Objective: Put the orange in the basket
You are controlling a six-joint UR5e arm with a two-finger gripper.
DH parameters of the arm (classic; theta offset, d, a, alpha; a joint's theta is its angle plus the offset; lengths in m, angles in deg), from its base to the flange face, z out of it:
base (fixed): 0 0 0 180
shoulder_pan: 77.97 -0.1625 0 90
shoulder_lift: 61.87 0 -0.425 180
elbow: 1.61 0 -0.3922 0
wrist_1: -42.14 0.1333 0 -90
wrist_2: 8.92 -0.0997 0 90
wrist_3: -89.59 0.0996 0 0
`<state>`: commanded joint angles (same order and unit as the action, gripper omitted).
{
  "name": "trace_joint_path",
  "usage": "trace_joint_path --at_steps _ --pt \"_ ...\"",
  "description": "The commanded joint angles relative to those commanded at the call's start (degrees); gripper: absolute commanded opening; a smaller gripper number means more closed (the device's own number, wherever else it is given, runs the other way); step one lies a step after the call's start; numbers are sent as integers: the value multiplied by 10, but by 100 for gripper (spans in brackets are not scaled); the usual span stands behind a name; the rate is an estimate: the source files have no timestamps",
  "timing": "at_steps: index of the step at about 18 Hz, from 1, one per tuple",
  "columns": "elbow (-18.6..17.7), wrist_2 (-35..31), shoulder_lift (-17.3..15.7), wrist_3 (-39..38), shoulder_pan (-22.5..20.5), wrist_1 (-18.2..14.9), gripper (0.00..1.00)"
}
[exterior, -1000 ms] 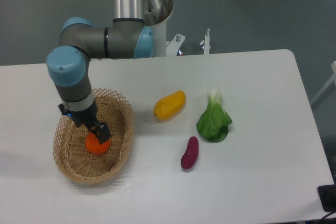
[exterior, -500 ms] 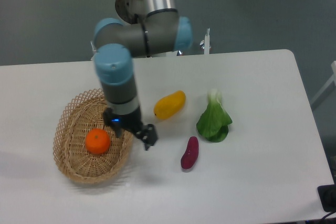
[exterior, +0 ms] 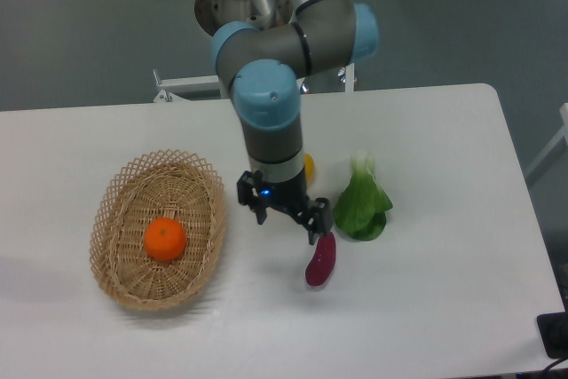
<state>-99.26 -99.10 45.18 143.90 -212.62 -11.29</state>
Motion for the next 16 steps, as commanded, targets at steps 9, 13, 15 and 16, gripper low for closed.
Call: trace_joint_path --at_steps 9,13,15,16 --pt "16 15 19 -3 9 2 100" --pt "22 16 24 -1 13 -1 100" --pt "38 15 35 -1 14 -4 100" --pt "39 18 34 1 19 -10 100"
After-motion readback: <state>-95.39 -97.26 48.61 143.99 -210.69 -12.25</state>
